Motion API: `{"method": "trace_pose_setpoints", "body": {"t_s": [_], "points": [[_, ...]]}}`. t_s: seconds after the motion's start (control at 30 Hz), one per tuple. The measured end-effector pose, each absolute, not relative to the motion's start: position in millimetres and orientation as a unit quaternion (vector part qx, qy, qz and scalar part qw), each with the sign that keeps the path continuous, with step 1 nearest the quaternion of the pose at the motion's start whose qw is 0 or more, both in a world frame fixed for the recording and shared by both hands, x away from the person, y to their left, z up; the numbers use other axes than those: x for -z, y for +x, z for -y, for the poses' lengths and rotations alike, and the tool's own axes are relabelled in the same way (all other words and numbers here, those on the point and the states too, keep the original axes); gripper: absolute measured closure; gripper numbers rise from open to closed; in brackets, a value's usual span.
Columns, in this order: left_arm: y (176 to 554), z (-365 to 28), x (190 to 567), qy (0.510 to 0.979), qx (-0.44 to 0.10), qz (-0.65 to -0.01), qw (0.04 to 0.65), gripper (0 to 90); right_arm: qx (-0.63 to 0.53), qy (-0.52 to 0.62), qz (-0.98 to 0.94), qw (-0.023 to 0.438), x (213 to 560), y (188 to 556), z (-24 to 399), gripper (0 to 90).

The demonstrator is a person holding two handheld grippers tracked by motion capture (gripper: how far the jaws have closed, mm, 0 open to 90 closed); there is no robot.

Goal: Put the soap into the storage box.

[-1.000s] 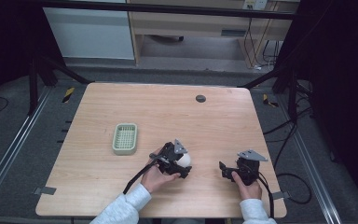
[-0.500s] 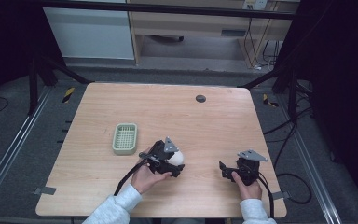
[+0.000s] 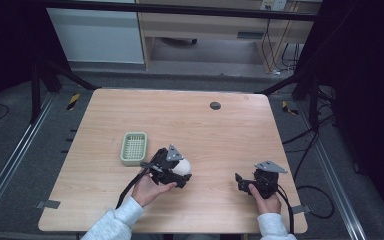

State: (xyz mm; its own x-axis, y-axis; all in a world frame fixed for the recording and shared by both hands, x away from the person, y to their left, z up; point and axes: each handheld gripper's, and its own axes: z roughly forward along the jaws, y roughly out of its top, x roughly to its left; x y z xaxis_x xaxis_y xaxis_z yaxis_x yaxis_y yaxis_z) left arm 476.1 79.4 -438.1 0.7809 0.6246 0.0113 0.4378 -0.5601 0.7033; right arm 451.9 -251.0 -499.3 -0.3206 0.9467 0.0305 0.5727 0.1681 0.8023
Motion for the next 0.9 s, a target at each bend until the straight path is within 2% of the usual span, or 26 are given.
{"method": "trace_pose_setpoints", "body": {"t_s": [0.9], "points": [[487,-124,417,0.856,-0.156,-0.334,0.363,22.5,-0.371,0.526,-0.723,0.252,500,452,251,4.4]]}}
